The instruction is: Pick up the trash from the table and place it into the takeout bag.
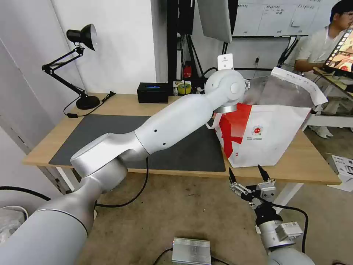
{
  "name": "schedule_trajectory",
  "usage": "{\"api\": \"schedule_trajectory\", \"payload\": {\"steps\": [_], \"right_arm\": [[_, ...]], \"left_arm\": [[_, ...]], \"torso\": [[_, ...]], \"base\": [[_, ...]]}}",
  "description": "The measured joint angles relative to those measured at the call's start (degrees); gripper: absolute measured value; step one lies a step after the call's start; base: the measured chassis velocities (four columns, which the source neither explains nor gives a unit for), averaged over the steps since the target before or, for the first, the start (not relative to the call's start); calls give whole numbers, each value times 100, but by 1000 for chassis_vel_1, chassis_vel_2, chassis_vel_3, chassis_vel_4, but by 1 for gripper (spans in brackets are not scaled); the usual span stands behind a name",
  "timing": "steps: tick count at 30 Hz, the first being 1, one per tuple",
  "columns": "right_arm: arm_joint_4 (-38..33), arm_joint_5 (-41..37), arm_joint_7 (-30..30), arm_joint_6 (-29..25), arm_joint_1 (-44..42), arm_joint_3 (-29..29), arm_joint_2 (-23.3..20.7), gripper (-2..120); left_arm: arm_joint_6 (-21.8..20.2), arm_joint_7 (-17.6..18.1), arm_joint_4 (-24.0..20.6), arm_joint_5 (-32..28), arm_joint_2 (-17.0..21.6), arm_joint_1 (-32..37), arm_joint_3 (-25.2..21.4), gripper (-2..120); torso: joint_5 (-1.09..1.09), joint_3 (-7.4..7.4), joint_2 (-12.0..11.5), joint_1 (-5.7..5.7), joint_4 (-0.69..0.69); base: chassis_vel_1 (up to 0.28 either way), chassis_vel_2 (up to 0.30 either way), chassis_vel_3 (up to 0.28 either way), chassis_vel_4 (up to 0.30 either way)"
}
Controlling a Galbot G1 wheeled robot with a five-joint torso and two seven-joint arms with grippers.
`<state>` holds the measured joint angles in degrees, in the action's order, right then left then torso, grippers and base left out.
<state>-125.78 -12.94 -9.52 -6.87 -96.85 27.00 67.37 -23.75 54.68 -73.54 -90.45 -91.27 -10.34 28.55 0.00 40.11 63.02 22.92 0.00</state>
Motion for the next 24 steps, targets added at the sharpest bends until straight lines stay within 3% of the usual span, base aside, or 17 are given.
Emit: {"api": "schedule_trajectory", "payload": {"steps": [7, 11, 14, 19, 22, 23, 24], "right_arm": [[0, 0, 0, 0, 0, 0, 0, 100], [0, 0, 0, 0, 1, 0, 0, 100], [0, 0, 0, 0, 0, 0, 0, 100], [0, 0, 0, 0, 0, 0, 0, 100], [0, 0, -1, 0, 0, 0, 0, 100], [0, 0, -1, 0, 0, 0, 0, 100], [0, 0, -1, 0, 0, 1, 0, 100]], "left_arm": [[136, -281, -238, 211, 133, 37, -164, 100], [255, -543, -485, 387, 424, 31, -126, 100], [531, -982, -755, 869, 921, 113, 37, 100], [759, -1385, -1019, 1409, 1382, 333, 41, 100], [1219, -2127, -1276, 2133, 2017, 588, 187, 100], [1219, -2127, -1276, 2133, 2017, 588, 187, 100], [1361, -2335, -1393, 2311, 2260, 684, 243, 100]], "torso": [[0, 0, 0, 0, -1], [0, 0, 0, 0, -1], [-1, 0, 0, 0, 2], [-3, 0, 0, 0, 0], [-3, 0, 0, 1, 0], [-3, 0, 0, 1, 0], [-3, 0, 0, 1, 1]], "base": [[0, 0, 0, 0], [0, 0, 0, 0], [0, 0, 0, 0], [0, 0, 0, 0], [0, 0, 0, 0], [0, 0, 0, 0], [0, 0, 0, 0]]}}
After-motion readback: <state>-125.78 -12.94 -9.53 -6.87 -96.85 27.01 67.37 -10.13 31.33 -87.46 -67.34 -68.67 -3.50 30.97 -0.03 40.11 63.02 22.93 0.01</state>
